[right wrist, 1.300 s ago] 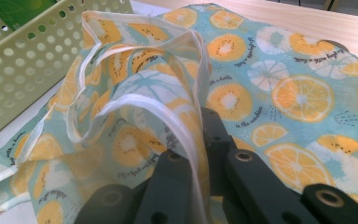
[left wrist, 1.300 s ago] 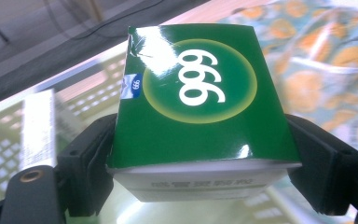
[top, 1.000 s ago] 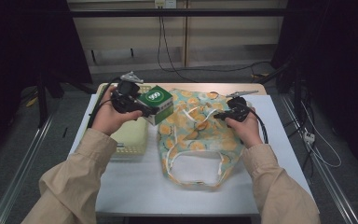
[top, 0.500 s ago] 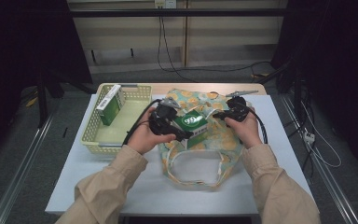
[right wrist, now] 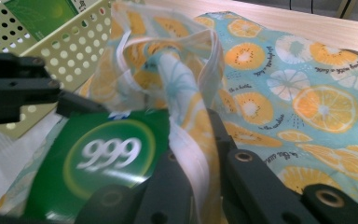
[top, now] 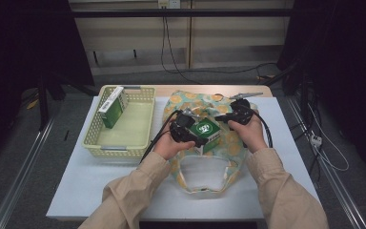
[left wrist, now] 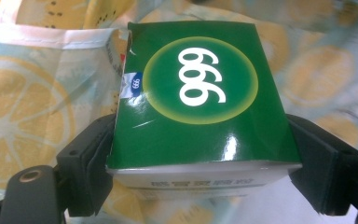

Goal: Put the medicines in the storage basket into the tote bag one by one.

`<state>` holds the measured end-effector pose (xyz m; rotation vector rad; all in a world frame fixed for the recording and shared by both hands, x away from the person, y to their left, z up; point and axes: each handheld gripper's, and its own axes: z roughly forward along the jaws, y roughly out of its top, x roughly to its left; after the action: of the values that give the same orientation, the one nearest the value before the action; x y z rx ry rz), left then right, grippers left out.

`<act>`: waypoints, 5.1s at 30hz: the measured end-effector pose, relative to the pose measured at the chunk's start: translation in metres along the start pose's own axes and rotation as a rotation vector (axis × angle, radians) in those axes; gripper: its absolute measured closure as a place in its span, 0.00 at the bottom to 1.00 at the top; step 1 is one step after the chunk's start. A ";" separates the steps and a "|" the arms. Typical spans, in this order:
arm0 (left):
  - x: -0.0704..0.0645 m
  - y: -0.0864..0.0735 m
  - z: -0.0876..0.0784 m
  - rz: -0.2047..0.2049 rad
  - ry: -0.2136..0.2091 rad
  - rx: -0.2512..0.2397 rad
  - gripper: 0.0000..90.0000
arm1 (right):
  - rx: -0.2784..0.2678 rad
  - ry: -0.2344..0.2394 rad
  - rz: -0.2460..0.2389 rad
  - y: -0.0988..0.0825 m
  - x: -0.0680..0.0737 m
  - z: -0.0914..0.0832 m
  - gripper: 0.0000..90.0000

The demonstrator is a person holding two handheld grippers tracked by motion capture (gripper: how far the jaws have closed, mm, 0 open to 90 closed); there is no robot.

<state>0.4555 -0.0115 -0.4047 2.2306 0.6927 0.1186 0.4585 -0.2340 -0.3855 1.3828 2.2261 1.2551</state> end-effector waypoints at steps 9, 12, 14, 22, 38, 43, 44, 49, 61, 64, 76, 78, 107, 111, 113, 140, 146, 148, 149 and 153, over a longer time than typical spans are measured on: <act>0.012 0.015 0.025 -0.028 0.079 -0.058 0.18 | -0.014 0.010 0.006 0.003 0.002 -0.001 1.00; 0.014 0.020 0.034 -0.031 0.119 -0.076 0.18 | -0.016 0.008 0.008 0.003 0.003 -0.002 1.00; 0.018 0.024 0.039 -0.046 0.148 -0.098 0.18 | -0.016 0.003 0.011 0.003 0.003 -0.001 1.00; 0.024 0.027 0.048 -0.033 0.190 -0.117 0.16 | -0.016 -0.021 0.030 0.003 -0.002 -0.002 1.00; 0.016 0.014 -0.046 0.005 0.009 -0.088 0.14 | -0.008 -0.022 0.044 0.001 -0.003 0.007 1.00; 0.035 0.002 -0.084 0.002 0.045 -0.101 0.13 | -0.004 -0.018 0.033 0.001 -0.001 0.005 1.00; 0.040 -0.001 -0.090 0.000 0.051 -0.100 0.13 | -0.002 -0.019 0.029 0.002 -0.001 0.005 1.00; 0.067 -0.015 -0.120 -0.011 0.137 -0.071 0.14 | 0.007 -0.012 0.024 0.002 0.001 0.005 1.00; 0.136 -0.041 -0.158 -0.094 0.303 -0.044 0.15 | -0.003 -0.009 0.021 0.005 -0.002 0.002 1.00; 0.151 -0.047 -0.163 -0.127 0.344 -0.039 0.15 | -0.003 -0.007 0.022 0.005 -0.003 0.000 1.00; 0.194 -0.068 -0.180 -0.182 0.485 -0.025 0.15 | -0.005 0.016 0.023 0.005 -0.005 0.000 1.00; 0.197 -0.070 -0.180 -0.199 0.498 -0.031 0.15 | -0.008 0.018 0.028 0.005 -0.005 -0.001 1.00; 0.129 -0.023 -0.216 -0.206 0.285 -0.068 0.70 | -0.011 -0.019 0.024 0.014 -0.010 -0.012 1.00; 0.099 -0.008 -0.220 -0.126 0.204 -0.084 0.70 | -0.017 -0.022 0.027 0.017 -0.009 -0.012 1.00; 0.086 -0.002 -0.218 -0.081 0.163 -0.081 0.70 | -0.022 -0.022 0.024 0.020 -0.008 -0.012 1.00; 0.009 0.008 -0.047 0.024 -0.040 0.034 0.70 | -0.057 0.004 0.019 0.027 0.003 -0.025 1.00; 0.011 0.016 -0.024 -0.036 -0.016 -0.016 0.70 | -0.050 0.019 0.005 0.027 0.009 -0.024 1.00; 0.011 0.019 -0.018 -0.045 -0.008 -0.032 0.70 | -0.051 0.023 0.006 0.027 0.010 -0.024 1.00; 0.011 0.021 -0.014 -0.041 -0.001 -0.030 0.70 | -0.050 0.024 0.005 0.027 0.010 -0.024 1.00; 0.011 0.028 -0.002 -0.063 0.007 -0.052 0.70 | -0.054 0.023 0.008 0.026 0.009 -0.024 1.00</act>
<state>0.4765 -0.0198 -0.3849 2.1576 0.7544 0.1126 0.4558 -0.2349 -0.3487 1.3650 2.1871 1.3306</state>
